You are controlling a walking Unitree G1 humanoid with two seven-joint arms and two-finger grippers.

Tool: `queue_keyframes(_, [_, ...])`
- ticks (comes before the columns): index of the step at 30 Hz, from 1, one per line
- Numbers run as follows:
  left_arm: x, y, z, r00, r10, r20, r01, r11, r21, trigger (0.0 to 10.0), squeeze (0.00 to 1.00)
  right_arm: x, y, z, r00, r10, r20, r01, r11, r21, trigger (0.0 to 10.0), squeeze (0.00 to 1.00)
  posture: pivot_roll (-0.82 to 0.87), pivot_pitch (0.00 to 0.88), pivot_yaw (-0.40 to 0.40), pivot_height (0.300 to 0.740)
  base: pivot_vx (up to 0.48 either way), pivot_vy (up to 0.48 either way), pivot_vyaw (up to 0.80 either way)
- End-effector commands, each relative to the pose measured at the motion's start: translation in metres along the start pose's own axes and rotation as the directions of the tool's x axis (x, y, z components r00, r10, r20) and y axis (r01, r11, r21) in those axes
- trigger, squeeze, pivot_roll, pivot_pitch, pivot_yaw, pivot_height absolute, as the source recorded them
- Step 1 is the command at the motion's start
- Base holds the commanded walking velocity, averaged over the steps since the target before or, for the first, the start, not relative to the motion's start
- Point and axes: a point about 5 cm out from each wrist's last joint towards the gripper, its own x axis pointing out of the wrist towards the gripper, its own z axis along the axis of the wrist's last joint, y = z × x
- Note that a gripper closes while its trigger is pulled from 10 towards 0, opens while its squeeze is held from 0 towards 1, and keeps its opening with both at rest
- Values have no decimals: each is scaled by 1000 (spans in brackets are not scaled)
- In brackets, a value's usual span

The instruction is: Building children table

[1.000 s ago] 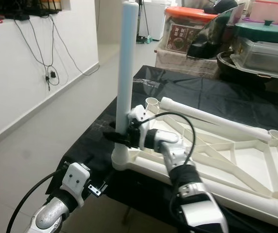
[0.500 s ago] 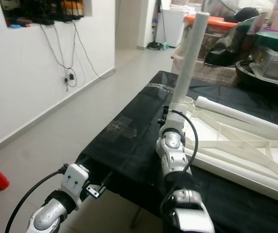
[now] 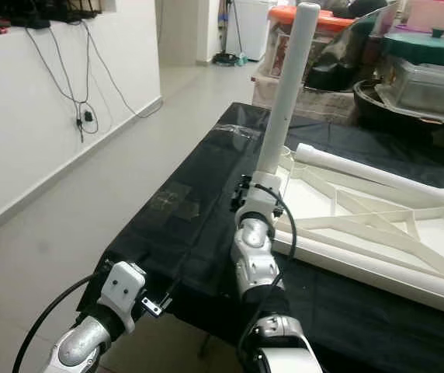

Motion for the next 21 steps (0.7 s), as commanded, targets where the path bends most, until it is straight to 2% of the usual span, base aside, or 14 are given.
queue_keyframes(1, [0,-1,-3,1000,-9,-18,9,1000,-4,10000,0,7,-4,7,992,126,13,-126,991,40,10000,0,177,0,-71,740,0,0,0])
queue_keyframes(6, [1,-1,-3,1000,-10,-17,10,1000,-5,10000,0,10,-2,16,933,359,26,-360,929,85,10000,0,174,0,-67,740,0,0,0])
queue_keyframes(7, [1,-2,-3,1000,-11,-15,11,1000,-5,10000,0,10,-1,19,879,476,18,-476,876,80,10000,0,172,0,-70,740,0,0,0])
queue_keyframes(8, [2,-1,-3,1000,-12,-15,12,1000,-5,10000,0,9,1,23,787,617,-3,-615,784,89,10000,0,176,0,-73,740,0,0,0])
queue_keyframes(9, [2,-1,-3,1000,-12,-15,12,1000,-5,10000,0,9,1,23,787,617,-3,-615,784,89,10000,0,176,0,-73,740,0,0,0])
queue_keyframes(10, [2,-1,-3,1000,-12,-15,12,1000,-5,10000,0,6,5,23,678,734,-42,-730,679,78,10000,0,177,0,-71,740,0,0,0])
queue_keyframes(11, [2,-1,-3,1000,-12,-15,12,1000,-5,10000,0,6,5,23,678,734,-42,-730,679,78,10000,0,177,0,-71,740,0,0,0])
queue_keyframes(14, [2,-1,-3,1000,-13,-14,13,1000,-1,10000,0,-16,17,21,361,926,-106,-932,363,-4,10000,0,181,0,-72,740,0,0,0])
queue_keyframes(15, [2,-1,-3,1000,-13,-14,13,1000,-1,10000,0,-16,17,21,361,926,-106,-932,363,-4,10000,0,181,0,-72,740,0,0,0])
queue_keyframes(17, [3,0,-3,1000,-14,-15,14,1000,0,10000,0,-28,23,14,207,967,-147,-978,208,-7,10000,0,190,0,-77,740,0,0,0])
queue_keyframes(18, [3,0,-3,1000,-14,-15,14,1000,0,10000,0,-28,23,14,207,967,-147,-978,208,-7,10000,0,190,0,-77,740,0,0,0])
queue_keyframes(19, [3,0,-4,1000,-16,-15,16,1000,1,10000,0,-33,27,10,152,973,-172,-988,151,-15,10000,0,191,0,-75,740,0,0,0])
queue_keyframes(20, [3,0,-4,1000,-16,-15,16,1000,1,10000,0,-33,27,10,152,973,-172,-988,151,-15,10000,0,191,0,-75,740,0,0,0])
queue_keyframes(21, [3,0,-4,1000,-17,-15,17,1000,1,10000,0,-36,29,7,111,976,-187,-994,110,-15,10000,0,192,0,-76,740,0,0,0])
